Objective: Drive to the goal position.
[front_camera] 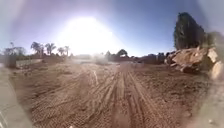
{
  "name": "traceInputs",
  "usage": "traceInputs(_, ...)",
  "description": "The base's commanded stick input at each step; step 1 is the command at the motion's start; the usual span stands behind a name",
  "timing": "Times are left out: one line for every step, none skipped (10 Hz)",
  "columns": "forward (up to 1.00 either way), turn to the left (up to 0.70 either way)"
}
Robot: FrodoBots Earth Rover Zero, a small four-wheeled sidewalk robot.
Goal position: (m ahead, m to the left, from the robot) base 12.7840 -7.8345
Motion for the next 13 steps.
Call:
traceInputs(0.50,0.00)
traceInputs(0.50,0.00)
traceInputs(0.50,0.00)
traceInputs(0.50,0.00)
traceInputs(0.50,0.00)
traceInputs(0.50,0.00)
traceInputs(0.50,0.00)
traceInputs(0.50,0.00)
traceInputs(0.50,0.00)
traceInputs(0.50,0.00)
traceInputs(0.50,0.00)
traceInputs(0.50,0.00)
traceInputs(0.50,0.00)
